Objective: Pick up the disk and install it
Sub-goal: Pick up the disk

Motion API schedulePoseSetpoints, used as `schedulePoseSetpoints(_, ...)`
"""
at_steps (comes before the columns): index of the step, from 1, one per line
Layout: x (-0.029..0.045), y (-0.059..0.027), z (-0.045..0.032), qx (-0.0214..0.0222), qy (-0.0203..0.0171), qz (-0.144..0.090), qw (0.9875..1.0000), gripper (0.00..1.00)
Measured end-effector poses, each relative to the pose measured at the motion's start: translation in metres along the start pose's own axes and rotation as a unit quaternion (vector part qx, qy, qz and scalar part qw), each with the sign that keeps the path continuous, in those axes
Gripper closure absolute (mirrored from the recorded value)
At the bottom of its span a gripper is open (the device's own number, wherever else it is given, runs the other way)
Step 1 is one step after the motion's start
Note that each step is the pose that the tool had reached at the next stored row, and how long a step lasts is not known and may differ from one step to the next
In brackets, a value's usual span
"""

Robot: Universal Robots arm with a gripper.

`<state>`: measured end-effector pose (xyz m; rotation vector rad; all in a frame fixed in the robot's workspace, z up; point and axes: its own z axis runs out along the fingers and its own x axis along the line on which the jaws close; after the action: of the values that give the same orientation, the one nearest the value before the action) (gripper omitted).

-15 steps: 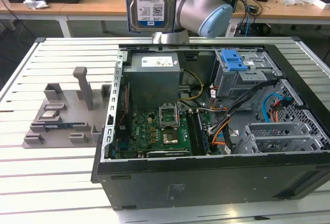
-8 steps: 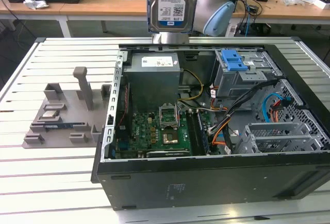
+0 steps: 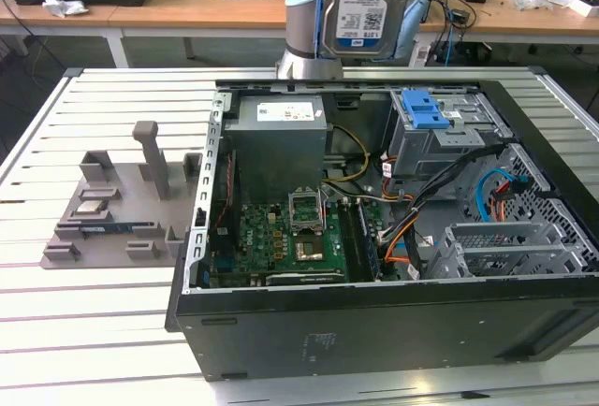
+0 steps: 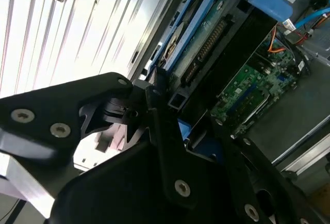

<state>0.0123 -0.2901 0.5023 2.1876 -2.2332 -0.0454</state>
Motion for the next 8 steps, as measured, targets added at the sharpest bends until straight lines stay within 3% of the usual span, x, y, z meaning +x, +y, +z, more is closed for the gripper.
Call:
schedulePoseSetpoints(1, 0.0024, -0.0047, -0.0002, -0.0002, 0.0001, 0.000, 1.0000, 0.63)
schedulePoseSetpoints(5, 0.0117, -0.0082, -0.0003, -0.0003, 0.0001, 0.000, 1.0000, 0.63)
schedulePoseSetpoints(8, 0.0302, -0.0095, -0.0005, -0.0004, 0.0001, 0.000, 1.0000, 0.63)
